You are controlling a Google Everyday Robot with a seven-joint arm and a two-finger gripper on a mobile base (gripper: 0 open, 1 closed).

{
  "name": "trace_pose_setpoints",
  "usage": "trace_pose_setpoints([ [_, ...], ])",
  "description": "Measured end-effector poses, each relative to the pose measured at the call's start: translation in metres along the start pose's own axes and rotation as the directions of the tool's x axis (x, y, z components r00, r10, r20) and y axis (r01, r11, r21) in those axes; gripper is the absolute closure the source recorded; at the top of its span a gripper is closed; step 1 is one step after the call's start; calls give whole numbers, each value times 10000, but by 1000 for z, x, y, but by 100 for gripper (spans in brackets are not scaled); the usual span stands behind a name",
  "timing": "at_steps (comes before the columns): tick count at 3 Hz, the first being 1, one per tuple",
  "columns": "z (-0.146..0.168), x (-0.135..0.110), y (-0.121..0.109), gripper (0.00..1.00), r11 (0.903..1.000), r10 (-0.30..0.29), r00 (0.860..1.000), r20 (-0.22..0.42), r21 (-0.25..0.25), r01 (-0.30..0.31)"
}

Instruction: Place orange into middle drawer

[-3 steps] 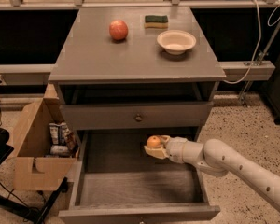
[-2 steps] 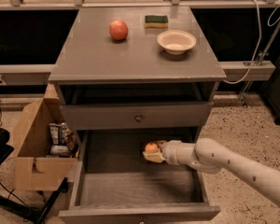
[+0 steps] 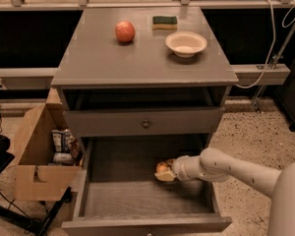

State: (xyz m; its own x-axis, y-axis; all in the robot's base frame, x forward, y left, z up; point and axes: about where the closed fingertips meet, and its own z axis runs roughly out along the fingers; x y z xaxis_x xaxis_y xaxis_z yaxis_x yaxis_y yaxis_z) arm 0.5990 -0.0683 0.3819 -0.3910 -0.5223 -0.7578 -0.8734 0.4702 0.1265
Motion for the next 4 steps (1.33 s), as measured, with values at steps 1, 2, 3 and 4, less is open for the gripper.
trace_pose_setpoints([
  [1,20,24,-2,74,9985,108,9999,-48,-539,-111],
  [2,19,21,0,51,9987,77,10000,-55,-507,-80],
  [3,21,21,2,28,9985,77,10000,-55,-550,-79],
  [4,21,20,3,5,9984,76,10000,-55,-566,-79],
])
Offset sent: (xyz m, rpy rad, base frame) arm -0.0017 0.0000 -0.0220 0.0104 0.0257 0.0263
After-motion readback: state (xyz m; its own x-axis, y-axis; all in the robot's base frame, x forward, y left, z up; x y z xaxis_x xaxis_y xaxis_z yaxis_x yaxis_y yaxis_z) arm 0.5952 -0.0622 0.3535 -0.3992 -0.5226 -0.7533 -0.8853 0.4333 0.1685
